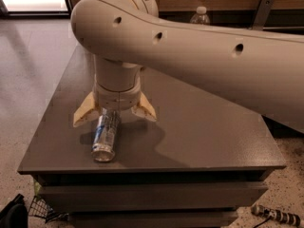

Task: Place redbull can upright

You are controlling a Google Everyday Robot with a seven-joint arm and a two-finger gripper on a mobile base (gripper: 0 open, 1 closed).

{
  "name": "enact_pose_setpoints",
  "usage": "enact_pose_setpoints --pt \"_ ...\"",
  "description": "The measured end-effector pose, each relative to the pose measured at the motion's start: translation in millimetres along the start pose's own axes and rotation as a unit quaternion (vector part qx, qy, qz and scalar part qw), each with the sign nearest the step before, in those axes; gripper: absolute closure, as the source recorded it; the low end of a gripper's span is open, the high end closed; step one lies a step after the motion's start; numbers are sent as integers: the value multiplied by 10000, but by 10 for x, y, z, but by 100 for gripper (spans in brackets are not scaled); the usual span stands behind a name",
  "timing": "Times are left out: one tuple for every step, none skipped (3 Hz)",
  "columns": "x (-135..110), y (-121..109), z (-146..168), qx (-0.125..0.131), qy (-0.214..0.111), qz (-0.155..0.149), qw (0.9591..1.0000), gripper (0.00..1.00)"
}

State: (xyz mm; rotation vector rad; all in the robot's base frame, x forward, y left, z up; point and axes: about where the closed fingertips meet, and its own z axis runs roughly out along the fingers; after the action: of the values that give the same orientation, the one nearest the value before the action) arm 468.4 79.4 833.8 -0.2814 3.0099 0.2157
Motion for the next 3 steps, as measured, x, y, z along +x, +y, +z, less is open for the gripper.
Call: enact_pose_setpoints --pt "5 15 76 -116 69 121 9998 0" --pt "9 129 152 -302 59 78 9995 25" --pt "2 194 173 -369 71 -5 9993 47"
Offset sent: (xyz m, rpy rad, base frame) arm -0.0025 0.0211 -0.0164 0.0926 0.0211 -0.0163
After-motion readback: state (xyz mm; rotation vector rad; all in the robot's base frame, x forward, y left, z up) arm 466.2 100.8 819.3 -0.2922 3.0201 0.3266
